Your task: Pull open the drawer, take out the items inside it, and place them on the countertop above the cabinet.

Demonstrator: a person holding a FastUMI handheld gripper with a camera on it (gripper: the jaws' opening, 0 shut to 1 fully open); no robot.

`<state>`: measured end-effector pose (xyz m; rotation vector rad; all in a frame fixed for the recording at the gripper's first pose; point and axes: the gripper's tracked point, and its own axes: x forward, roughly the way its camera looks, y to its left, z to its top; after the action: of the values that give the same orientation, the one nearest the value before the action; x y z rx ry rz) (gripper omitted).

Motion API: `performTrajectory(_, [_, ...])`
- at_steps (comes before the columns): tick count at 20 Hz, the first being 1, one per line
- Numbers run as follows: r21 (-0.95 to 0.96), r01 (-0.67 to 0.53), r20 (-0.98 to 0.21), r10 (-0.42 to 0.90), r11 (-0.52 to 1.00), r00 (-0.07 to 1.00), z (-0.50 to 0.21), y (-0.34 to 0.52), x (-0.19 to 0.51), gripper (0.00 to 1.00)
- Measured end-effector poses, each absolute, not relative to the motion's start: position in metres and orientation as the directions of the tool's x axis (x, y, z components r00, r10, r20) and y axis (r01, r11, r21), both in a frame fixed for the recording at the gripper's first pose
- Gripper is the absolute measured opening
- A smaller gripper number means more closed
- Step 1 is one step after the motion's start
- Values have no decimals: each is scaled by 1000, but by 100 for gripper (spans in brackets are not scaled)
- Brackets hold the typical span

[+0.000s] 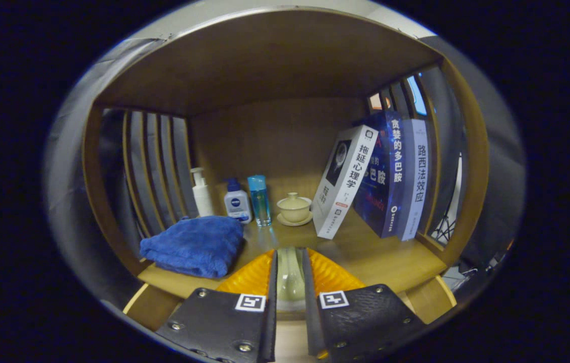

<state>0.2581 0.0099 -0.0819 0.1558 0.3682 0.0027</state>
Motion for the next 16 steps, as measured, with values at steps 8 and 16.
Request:
performTrajectory(8, [123, -74, -356, 113, 990, 928, -89, 25, 135, 25])
performTrajectory(16, [108, -14, -347, 51, 994, 937, -100, 1, 45, 25])
